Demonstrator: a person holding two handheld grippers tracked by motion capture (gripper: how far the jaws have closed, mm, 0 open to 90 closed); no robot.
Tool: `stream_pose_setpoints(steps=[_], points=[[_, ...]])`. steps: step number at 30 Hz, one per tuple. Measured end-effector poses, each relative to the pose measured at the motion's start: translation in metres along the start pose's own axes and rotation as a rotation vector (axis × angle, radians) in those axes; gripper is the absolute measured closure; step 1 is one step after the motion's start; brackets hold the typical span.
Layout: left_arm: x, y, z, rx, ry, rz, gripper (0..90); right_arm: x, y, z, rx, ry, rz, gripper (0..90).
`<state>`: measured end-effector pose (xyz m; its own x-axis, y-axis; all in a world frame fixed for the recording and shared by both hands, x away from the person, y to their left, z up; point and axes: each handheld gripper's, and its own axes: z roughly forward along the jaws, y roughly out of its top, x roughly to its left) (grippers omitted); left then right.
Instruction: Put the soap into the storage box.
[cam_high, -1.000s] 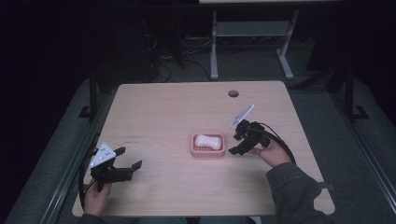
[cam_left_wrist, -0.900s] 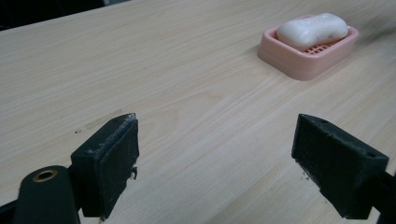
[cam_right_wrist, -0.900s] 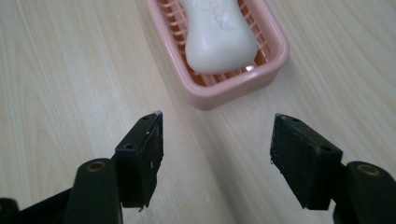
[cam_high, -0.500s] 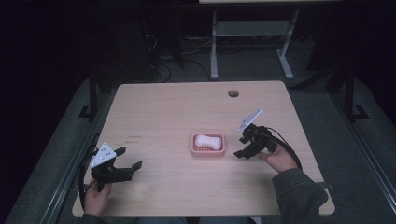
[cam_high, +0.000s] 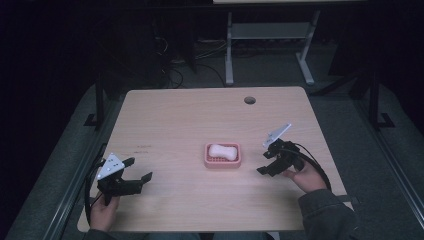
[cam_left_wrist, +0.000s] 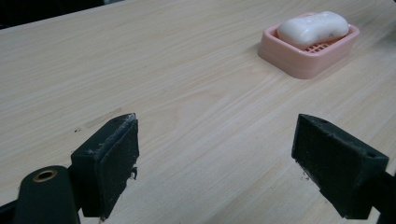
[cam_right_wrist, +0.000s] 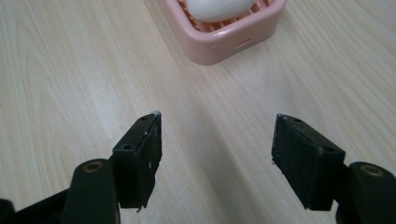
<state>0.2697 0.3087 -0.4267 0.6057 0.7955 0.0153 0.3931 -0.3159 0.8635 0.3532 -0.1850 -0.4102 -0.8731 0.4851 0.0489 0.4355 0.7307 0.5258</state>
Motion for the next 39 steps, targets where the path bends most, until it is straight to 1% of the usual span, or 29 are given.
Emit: stream_pose_setpoints(steps=[1,2,5,8,14,15,16,21,30,33,39], points=[[0.000,0.000,0.000,0.003,0.000,0.003,14.5,0.001,-0.002,-0.001,-0.003,-0.001,0.003,32.7],[-0.001,0.000,0.000,-0.004,-0.001,-0.008,14.6,0.001,-0.005,-0.003,-0.005,-0.004,0.007,32.7],[-0.001,0.000,0.001,-0.004,-0.001,-0.008,14.5,0.002,-0.009,-0.005,-0.003,-0.007,0.011,32.7],[-0.001,0.000,0.001,-0.001,-0.003,-0.007,14.5,0.004,-0.017,-0.008,-0.014,-0.009,0.031,32.7],[-0.001,0.000,0.002,0.002,-0.004,-0.004,14.5,0.006,-0.025,-0.010,-0.026,-0.010,0.045,32.7],[-0.001,-0.001,0.002,0.003,-0.004,-0.004,14.6,0.005,-0.027,-0.010,-0.024,-0.014,0.040,32.7],[0.000,-0.001,0.003,0.006,-0.005,-0.003,14.5,0.006,-0.030,-0.010,-0.026,-0.007,0.050,32.6],[-0.001,-0.001,0.004,0.009,-0.006,-0.007,14.5,0.007,-0.035,-0.011,-0.036,-0.006,0.061,32.7],[-0.001,-0.002,0.006,0.023,-0.016,-0.001,14.5,0.019,-0.048,-0.014,-0.054,-0.005,0.067,32.7],[-0.002,-0.002,0.007,0.025,-0.015,0.000,14.5,0.019,-0.049,-0.014,-0.050,-0.010,0.064,32.6],[-0.002,-0.003,0.008,0.032,-0.019,-0.003,14.6,0.026,-0.062,-0.014,-0.078,-0.009,0.079,32.3]])
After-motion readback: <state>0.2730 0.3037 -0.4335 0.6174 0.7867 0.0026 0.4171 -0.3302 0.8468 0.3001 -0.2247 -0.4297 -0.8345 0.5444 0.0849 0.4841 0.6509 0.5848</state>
